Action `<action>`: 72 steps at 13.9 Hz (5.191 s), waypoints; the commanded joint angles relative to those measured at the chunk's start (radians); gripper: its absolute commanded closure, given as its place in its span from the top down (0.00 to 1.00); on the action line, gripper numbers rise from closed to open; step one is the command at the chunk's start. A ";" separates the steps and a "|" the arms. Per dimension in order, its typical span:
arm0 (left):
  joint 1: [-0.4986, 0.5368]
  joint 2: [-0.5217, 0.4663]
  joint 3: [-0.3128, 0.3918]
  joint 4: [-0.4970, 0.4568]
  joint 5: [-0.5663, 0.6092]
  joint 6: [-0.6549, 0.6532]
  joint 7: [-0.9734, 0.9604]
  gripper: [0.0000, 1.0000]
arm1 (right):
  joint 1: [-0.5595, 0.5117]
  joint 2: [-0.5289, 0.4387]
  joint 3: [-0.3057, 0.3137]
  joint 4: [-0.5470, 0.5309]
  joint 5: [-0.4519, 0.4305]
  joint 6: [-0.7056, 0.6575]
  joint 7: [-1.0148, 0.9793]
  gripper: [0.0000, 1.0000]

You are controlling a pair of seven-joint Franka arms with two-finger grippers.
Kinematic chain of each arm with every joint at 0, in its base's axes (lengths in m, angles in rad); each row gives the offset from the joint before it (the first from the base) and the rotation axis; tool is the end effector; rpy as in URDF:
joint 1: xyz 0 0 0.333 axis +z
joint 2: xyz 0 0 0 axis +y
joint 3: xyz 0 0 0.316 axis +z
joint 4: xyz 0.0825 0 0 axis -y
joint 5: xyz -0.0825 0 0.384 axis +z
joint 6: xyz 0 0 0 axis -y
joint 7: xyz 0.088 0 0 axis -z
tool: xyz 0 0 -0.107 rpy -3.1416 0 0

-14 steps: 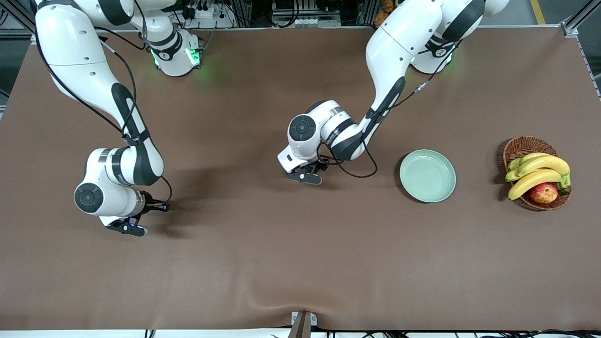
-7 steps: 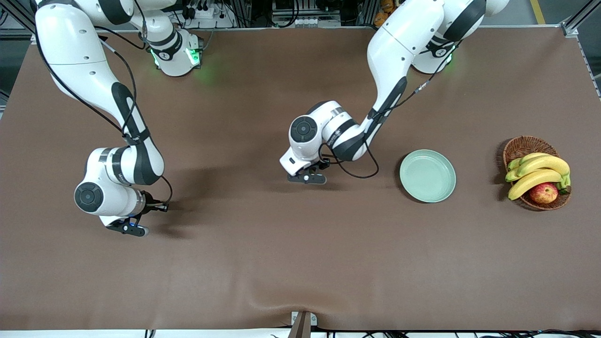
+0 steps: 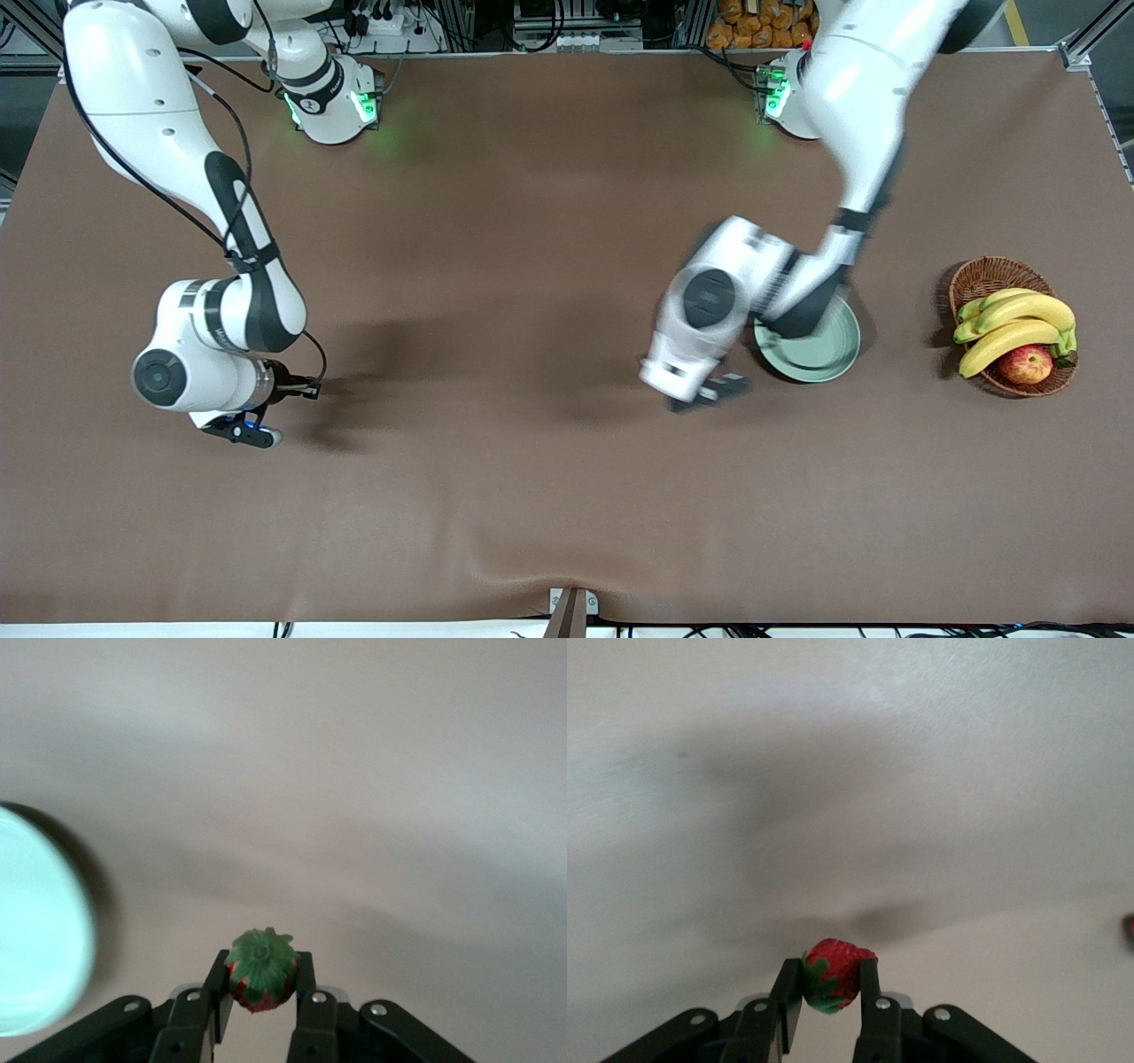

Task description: Collect all strawberries into plate

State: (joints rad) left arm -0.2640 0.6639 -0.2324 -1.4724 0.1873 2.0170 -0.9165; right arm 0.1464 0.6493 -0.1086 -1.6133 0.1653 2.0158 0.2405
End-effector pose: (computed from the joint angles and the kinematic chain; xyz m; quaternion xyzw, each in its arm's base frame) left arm 0.6363 -0.3011 0.2873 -0.9816 -0.1843 0.0314 0.0399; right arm 0.6638 0.0427 0.2302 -0.9825 0.1375 0.1240 0.0188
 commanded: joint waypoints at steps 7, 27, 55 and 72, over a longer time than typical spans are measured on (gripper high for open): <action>0.291 -0.098 -0.013 -0.294 -0.022 -0.006 0.112 0.00 | 0.047 -0.031 0.150 0.185 0.037 -0.170 0.443 0.00; 0.342 -0.204 -0.172 -0.244 -0.054 -0.050 0.113 1.00 | 0.412 0.174 0.303 0.208 0.005 0.290 1.197 0.00; -0.330 0.181 0.004 0.043 -0.066 0.298 -0.824 1.00 | -0.086 -0.100 0.280 0.297 -0.052 -0.417 0.493 1.00; -0.348 0.214 0.007 0.047 -0.060 0.304 -0.788 0.00 | -0.243 -0.146 0.038 -0.253 -0.187 0.191 -0.167 1.00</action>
State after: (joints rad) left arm -0.6017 0.8660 -0.2385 -1.4500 0.1222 2.3152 -1.7207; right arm -0.0837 0.5296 -0.0655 -1.8235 -0.0007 2.1849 0.0831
